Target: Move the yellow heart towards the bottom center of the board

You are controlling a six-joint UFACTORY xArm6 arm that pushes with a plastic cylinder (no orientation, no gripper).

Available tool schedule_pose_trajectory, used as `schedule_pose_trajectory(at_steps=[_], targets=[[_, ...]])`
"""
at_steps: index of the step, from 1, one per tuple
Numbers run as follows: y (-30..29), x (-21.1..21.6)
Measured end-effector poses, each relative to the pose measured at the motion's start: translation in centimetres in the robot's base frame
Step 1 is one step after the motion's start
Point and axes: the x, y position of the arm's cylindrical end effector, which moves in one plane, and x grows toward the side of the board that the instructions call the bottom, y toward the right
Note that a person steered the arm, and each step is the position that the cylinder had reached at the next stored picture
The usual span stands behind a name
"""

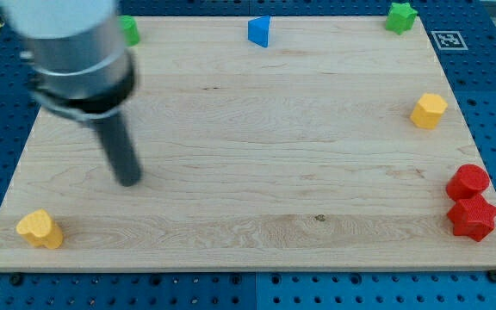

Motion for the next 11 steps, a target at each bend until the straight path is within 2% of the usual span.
schedule_pose_trajectory(at_steps=[1, 2, 4, 5, 6, 7, 8, 9, 11], targets=[[-8.6, 0.0], [-12.0, -0.1], [-11.4, 8.1], [-10.0, 8.5], [-8.2, 6.4], [-6.5, 7.0], [-6.6, 9.4], [-3.5, 10.1], [-0.7, 8.8]])
